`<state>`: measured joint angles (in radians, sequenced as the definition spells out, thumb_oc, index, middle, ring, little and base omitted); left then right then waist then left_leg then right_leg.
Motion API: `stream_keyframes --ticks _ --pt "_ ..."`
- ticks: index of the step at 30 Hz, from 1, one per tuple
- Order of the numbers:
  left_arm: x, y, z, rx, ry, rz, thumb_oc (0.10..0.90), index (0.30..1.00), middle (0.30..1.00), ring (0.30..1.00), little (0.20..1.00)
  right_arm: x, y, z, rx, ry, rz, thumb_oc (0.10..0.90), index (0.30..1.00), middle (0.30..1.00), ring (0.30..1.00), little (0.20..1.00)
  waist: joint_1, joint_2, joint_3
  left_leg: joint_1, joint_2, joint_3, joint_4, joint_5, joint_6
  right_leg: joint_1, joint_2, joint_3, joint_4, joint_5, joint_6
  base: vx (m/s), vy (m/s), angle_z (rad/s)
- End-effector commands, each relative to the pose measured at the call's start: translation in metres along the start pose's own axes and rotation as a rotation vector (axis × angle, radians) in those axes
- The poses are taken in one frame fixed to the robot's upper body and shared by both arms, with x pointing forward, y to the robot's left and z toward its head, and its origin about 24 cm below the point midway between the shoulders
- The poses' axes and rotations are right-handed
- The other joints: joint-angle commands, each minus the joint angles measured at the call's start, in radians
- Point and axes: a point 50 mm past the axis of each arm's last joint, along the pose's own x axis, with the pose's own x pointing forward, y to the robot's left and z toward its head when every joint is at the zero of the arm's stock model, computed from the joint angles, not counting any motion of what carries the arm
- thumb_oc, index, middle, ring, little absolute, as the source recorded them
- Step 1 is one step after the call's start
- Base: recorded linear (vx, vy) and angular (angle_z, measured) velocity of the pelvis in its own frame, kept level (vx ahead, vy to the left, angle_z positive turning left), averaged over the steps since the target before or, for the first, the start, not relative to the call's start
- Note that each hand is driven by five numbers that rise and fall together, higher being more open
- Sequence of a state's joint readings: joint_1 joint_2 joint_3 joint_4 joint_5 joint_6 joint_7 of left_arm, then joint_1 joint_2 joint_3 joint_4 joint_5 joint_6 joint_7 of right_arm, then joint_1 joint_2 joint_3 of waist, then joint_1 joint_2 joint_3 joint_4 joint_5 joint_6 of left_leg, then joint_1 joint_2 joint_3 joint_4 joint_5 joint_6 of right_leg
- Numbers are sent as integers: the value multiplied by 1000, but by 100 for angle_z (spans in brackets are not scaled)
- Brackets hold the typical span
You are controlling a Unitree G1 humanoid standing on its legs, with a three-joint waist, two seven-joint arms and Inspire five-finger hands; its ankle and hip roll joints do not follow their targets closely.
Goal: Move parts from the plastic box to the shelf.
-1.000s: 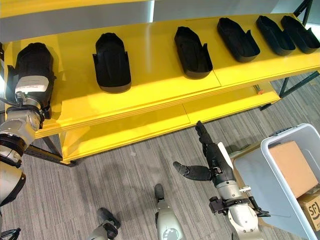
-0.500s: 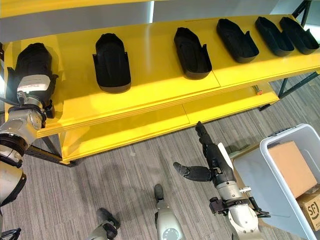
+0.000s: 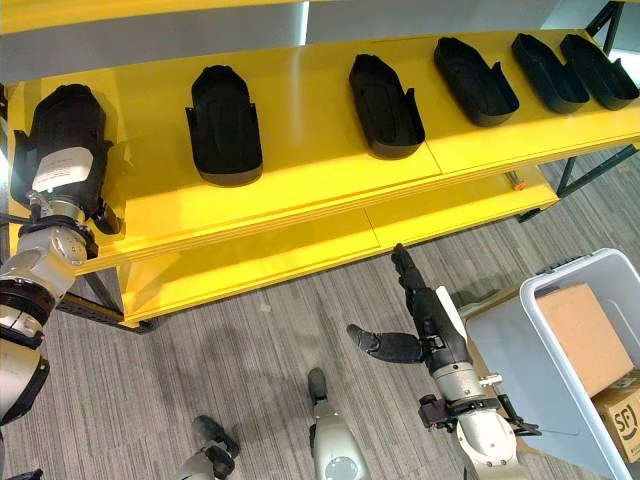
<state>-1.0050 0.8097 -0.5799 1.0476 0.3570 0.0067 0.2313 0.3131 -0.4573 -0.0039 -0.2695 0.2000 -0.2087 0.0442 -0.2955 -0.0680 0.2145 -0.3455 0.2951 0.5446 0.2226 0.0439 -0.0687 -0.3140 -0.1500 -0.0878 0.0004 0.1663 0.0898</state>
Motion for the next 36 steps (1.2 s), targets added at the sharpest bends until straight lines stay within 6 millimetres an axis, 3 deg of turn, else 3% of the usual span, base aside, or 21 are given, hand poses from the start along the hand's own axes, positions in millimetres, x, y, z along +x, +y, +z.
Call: stream_keyframes --ticks 1,6,10,18,36 --pt "11 40 58 -242 -200 176 900 1000 1000 1000 1000 10 -17 44 -79 -239 1 900 1000 1000 1000 1000 -32 54 -5 83 128 -67 51 -37 -106 43 -59 32 120 -136 69 0 0 0" --pt "12 40 55 -308 -171 179 900 1000 1000 1000 1000 10 -16 43 -72 -237 3 900 1000 1000 1000 1000 -32 54 -8 77 130 -69 54 -38 -106 36 -57 33 120 -134 69 0 0 0" --pt "13 34 52 -482 -115 158 900 1000 1000 1000 1000 10 -15 41 -56 -223 0 900 1000 1000 1000 1000 -33 50 -8 69 133 -70 63 -39 -105 29 -55 37 124 -132 66 0 0 0" --pt "12 28 55 -650 -87 137 900 1000 1000 1000 1000 8 -15 38 -49 -212 -8 900 1000 1000 1000 1000 -31 49 -2 62 133 -74 65 -40 -106 26 -55 34 125 -130 65 0 0 0" --pt "4 19 80 -785 -188 111 900 1000 1000 1000 1000 10 -16 38 -54 -206 -11 900 1000 1000 1000 1000 -26 46 9 55 131 -82 70 -46 -102 20 -54 38 134 -133 61 0 0 0"
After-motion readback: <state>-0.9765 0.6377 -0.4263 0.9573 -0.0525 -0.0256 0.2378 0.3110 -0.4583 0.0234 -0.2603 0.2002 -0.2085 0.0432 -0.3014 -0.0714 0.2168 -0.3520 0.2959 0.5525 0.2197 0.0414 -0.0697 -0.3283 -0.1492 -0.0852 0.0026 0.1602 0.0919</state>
